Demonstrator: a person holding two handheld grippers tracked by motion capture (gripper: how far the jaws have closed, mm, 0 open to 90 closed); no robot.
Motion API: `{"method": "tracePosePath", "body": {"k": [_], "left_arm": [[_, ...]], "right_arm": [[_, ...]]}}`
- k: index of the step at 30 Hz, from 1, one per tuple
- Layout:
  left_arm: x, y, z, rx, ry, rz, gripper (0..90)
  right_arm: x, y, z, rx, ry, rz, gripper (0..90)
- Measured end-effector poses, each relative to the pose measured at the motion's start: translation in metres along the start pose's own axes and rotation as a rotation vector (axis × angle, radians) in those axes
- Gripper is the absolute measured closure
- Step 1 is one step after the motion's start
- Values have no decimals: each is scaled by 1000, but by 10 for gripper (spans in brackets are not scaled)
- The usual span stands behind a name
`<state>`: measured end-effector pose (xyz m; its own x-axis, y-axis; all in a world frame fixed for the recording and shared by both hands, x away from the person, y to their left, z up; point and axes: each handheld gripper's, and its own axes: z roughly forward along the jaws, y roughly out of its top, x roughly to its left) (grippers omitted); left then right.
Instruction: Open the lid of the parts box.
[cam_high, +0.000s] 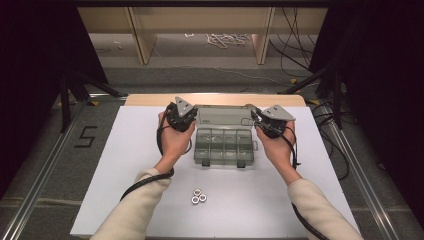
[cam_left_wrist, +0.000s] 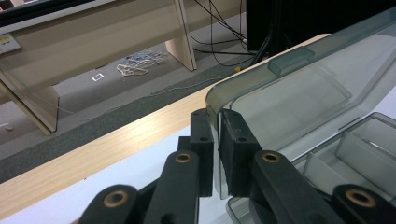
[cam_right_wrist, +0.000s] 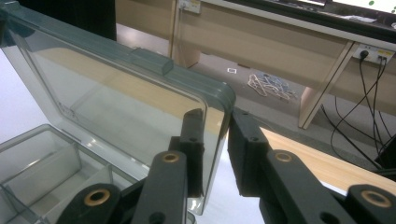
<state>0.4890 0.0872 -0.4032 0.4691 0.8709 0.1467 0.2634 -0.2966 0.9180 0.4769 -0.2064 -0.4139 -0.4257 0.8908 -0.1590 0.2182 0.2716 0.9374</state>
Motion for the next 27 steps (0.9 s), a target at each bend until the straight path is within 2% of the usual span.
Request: {"method": "tracePosePath", "body": {"k": [1, 2, 9, 11, 12, 13, 18, 26, 27], "left_arm": [[0, 0, 0, 10, 11, -15, 835], [0, 0, 1, 8, 11, -11, 835], [2, -1, 8, 15, 3, -36, 835], [2, -1, 9, 17, 2, -33, 835], [3, -1, 10, 19, 12, -32, 835], [2, -1, 11, 17, 3, -44, 835], [4, 0, 15, 24, 14, -38, 835], [5, -3, 22, 27, 8, -52, 834], [5, -3, 23, 28, 5, -56, 834]], "right_arm": [[0, 0, 1, -5, -5, 6, 768], [-1, 0, 2, -10, -9, -3, 767], [-2, -1, 6, -11, -5, 28, 766], [-4, -1, 8, -25, -19, 10, 766], [-3, -1, 8, -18, -11, 24, 766], [-3, -2, 9, -17, -14, 29, 766], [-4, -4, 15, -10, -17, 36, 768], [-6, -10, 22, 4, -23, 42, 778], [-6, -11, 23, 13, -10, 46, 779]]}}
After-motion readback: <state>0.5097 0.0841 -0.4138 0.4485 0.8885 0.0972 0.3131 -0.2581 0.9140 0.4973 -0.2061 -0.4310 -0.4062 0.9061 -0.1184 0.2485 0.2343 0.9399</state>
